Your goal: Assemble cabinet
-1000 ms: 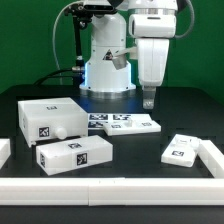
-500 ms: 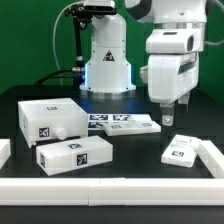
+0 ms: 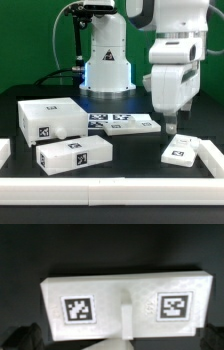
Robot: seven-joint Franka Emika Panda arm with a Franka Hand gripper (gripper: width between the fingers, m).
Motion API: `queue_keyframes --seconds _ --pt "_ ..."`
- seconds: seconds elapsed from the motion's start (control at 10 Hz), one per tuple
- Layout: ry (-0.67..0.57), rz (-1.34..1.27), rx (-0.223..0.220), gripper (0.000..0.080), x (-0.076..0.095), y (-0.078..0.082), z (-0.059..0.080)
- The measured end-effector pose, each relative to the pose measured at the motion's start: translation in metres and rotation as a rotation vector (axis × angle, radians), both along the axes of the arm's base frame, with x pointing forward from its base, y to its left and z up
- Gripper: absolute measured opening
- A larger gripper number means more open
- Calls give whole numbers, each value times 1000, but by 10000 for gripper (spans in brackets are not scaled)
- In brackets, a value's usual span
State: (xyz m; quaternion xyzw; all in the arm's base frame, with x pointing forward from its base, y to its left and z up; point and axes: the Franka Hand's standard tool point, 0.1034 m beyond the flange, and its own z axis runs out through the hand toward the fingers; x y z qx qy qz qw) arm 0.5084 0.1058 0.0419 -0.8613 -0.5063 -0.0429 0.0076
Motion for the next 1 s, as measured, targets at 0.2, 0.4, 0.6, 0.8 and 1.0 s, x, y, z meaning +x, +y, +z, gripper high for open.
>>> queue_keyframes --seconds 0.2,0.4,0.6,0.8,1.0 --pt "-12 -4 20 797 3 4 -12" --pt "4 -11 28 797 -3 3 -27" --pt "5 -10 28 677 -3 3 -27" --pt "6 -10 27 524 -4 3 -27" --pt "4 2 24 354 -5 3 -25"
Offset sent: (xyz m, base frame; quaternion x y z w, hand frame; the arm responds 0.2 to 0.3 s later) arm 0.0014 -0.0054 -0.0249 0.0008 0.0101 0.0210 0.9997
